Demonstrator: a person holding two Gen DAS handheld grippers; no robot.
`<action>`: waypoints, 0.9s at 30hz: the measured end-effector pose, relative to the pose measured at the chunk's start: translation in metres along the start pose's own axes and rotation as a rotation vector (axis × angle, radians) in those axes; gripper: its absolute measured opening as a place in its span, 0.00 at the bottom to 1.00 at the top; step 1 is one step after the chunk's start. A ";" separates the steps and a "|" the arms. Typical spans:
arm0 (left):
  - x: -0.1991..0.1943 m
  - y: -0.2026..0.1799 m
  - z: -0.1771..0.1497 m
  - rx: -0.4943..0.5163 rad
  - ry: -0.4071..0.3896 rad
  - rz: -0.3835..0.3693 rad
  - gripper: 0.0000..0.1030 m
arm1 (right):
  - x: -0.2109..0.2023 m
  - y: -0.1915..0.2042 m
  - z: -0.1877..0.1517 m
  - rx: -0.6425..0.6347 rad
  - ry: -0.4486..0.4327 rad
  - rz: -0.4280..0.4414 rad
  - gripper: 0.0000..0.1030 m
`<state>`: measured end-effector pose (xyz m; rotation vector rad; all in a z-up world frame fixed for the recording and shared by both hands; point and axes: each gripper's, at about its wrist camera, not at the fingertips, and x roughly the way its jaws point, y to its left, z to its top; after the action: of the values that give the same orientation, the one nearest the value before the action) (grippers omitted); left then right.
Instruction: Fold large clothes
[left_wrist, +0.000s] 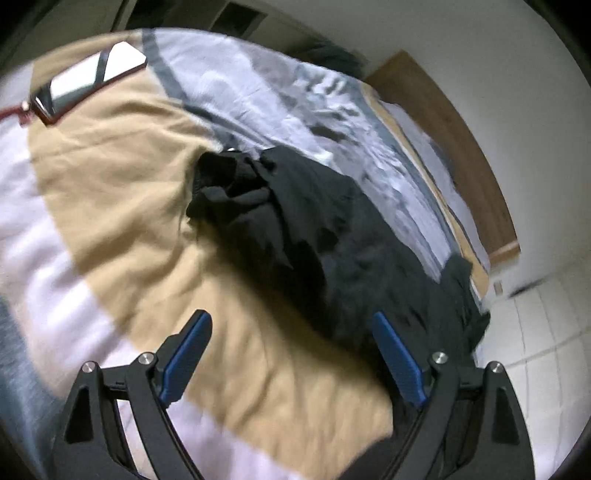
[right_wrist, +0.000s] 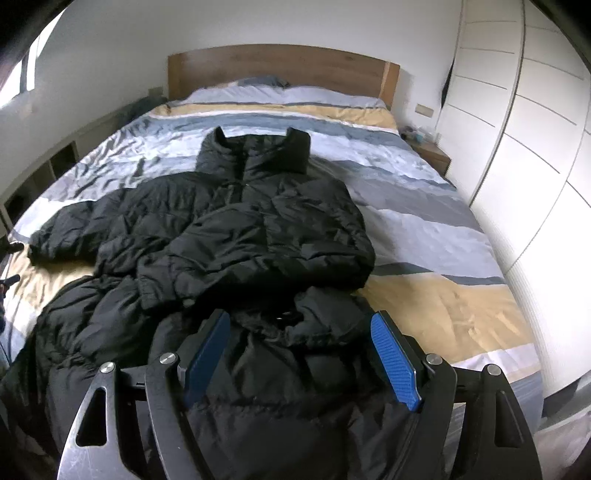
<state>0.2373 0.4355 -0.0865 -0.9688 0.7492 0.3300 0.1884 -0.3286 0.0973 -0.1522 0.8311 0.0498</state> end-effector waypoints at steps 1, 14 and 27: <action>0.012 0.004 0.007 -0.034 0.004 -0.010 0.87 | 0.003 -0.001 0.001 0.003 0.007 -0.009 0.76; 0.081 0.021 0.043 -0.243 0.003 -0.089 0.42 | 0.014 -0.020 -0.003 0.023 0.062 -0.093 0.76; 0.060 -0.008 0.042 -0.143 -0.035 -0.079 0.09 | -0.008 -0.022 -0.014 0.031 0.033 -0.073 0.76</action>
<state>0.3020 0.4627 -0.1096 -1.1216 0.6603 0.3343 0.1755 -0.3528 0.0968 -0.1544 0.8586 -0.0339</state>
